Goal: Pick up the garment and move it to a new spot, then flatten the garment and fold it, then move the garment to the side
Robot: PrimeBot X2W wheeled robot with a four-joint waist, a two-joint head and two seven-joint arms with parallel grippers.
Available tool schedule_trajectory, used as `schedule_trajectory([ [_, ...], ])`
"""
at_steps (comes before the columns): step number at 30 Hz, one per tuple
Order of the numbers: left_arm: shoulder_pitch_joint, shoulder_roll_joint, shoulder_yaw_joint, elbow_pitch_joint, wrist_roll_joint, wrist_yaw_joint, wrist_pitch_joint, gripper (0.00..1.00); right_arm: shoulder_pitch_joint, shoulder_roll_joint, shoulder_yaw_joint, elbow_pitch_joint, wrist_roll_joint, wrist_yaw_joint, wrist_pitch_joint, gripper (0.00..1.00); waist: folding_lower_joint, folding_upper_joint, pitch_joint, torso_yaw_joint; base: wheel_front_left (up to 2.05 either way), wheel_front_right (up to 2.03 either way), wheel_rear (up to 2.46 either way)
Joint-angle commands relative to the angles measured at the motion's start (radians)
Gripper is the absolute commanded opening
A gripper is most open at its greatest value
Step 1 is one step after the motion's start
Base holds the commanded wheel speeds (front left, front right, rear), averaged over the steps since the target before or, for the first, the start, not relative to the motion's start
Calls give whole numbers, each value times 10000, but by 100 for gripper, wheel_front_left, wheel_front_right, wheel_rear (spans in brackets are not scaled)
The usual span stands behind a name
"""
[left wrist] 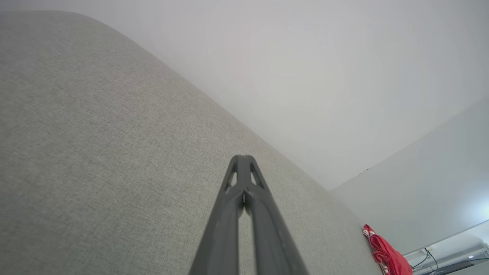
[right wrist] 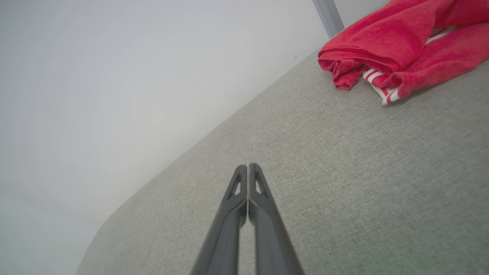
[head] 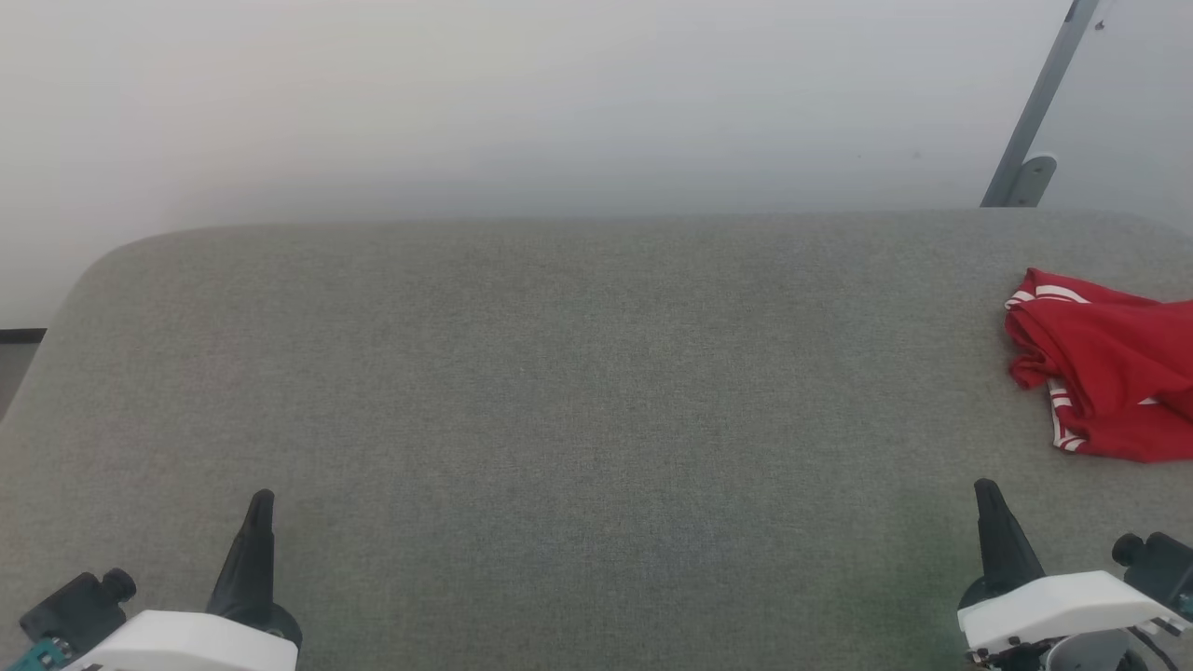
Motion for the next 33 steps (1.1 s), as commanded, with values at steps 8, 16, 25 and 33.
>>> schedule_trajectory([
  [8,-434,-153,160,-9,-1062,-10,351,0,-362,5,-29,-226,1354,-6,361,0,0,-1,8,-25,0,0,0],
  [16,-590,-350,218,69,-1808,-11,609,0,-435,25,-39,-285,2343,-6,616,0,0,-1,15,-48,0,0,0],
  [25,-733,-522,280,138,-2515,-13,849,0,-499,43,-50,-338,3259,-7,862,0,0,-1,22,-71,0,0,0],
  [33,-855,-696,331,205,-3175,-15,1070,0,-554,61,-59,-385,4108,-8,1080,0,0,-1,30,-94,0,0,0],
])
